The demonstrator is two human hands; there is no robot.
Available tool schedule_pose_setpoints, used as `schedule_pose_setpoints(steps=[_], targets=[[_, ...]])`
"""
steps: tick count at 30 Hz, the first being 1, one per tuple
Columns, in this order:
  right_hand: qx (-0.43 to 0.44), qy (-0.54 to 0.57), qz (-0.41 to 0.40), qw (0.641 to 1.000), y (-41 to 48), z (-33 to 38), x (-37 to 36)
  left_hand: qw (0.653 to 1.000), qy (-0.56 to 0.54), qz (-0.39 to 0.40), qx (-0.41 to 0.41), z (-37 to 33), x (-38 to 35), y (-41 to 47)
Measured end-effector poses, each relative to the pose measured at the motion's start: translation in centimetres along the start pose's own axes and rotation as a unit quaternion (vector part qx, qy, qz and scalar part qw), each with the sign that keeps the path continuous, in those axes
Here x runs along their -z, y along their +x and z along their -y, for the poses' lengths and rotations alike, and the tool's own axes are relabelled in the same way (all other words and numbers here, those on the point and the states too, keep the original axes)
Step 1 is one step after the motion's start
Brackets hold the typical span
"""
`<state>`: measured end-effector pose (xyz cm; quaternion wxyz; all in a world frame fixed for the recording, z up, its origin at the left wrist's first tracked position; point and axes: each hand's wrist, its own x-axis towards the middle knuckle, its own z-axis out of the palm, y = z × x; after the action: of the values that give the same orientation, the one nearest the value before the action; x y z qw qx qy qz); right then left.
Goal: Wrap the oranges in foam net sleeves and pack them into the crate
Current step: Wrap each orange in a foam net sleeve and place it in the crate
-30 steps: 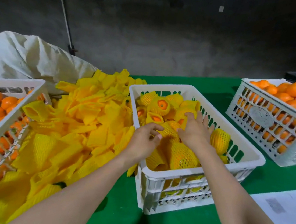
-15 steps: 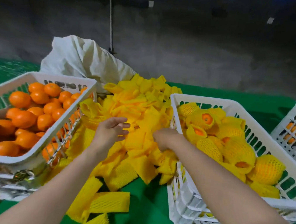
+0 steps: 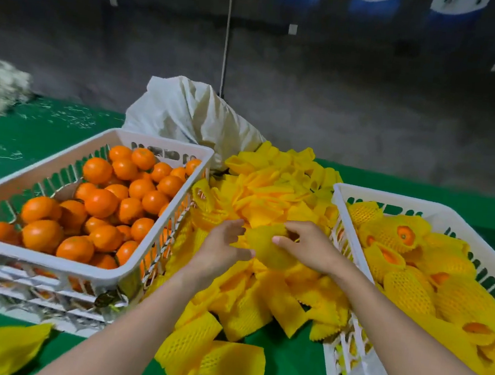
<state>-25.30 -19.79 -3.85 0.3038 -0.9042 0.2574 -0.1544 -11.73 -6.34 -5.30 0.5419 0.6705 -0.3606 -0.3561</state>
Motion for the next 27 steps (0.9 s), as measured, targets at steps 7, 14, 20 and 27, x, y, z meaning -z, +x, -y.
schedule_pose_setpoints(steps=[7,14,20,27], targets=[[0.032,0.129,-0.075,0.988,0.7,5.6,-2.4,0.977,0.157,-0.086,-0.116,-0.1,3.5,-1.2],[0.188,-0.067,-0.234,0.952,5.2,13.3,-7.9,0.944,0.194,-0.174,-0.200,-1.9,11.5,-1.5],[0.158,0.077,-0.143,0.974,11.3,17.9,-12.8,0.945,0.191,-0.191,-0.184,-2.1,19.7,-0.1],[-0.133,0.424,-0.230,0.865,15.9,21.2,-19.2,0.960,-0.081,-0.268,0.012,-0.4,26.9,5.0]])
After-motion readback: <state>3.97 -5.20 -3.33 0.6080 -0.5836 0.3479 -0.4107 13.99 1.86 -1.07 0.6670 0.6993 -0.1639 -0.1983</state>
